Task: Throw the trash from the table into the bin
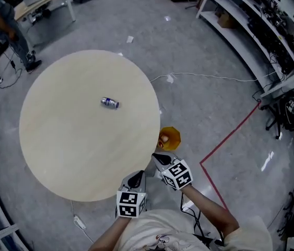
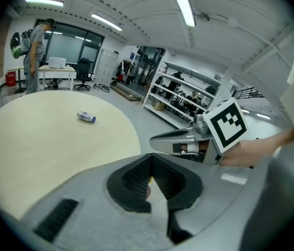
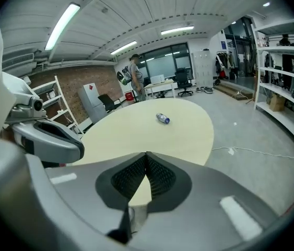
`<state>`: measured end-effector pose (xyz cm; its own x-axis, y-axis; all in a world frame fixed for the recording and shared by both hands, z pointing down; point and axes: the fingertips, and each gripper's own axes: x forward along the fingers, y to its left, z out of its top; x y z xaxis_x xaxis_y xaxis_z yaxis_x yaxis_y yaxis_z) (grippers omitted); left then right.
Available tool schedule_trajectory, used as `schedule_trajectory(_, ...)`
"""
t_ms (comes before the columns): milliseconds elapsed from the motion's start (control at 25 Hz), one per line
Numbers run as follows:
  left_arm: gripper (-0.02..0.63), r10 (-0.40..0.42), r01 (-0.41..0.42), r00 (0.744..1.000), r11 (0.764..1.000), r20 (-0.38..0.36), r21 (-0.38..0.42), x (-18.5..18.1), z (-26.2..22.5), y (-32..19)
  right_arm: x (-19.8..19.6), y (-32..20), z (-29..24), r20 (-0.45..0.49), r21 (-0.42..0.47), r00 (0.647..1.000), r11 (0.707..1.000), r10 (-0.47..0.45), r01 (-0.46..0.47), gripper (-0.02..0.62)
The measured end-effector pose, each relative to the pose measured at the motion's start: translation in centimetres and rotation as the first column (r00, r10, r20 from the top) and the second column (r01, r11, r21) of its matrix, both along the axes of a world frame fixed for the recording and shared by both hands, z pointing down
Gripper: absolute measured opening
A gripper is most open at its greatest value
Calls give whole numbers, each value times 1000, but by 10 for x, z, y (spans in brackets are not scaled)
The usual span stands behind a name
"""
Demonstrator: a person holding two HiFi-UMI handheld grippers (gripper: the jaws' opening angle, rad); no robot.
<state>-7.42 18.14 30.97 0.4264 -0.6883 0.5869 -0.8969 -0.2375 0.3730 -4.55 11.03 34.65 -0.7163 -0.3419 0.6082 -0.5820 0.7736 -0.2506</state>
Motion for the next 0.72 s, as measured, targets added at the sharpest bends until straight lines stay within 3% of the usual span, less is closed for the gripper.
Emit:
schedule_trajectory(320,3,-130,129,991,991,-25,-20,-88,-44,55,-88,59,-53,43,3,994,995,-102,102,6)
schedule_trajectory(520,3,-208,209,977,978,-48,20,-119,-72,61,-108,71,-86,95,29,989,993,-114,111,6)
schedule_trajectory(720,4,-243,247,968,967,-67,65,-155,-71,78,-147,98,-79,88,56,982,985,-168,163,6)
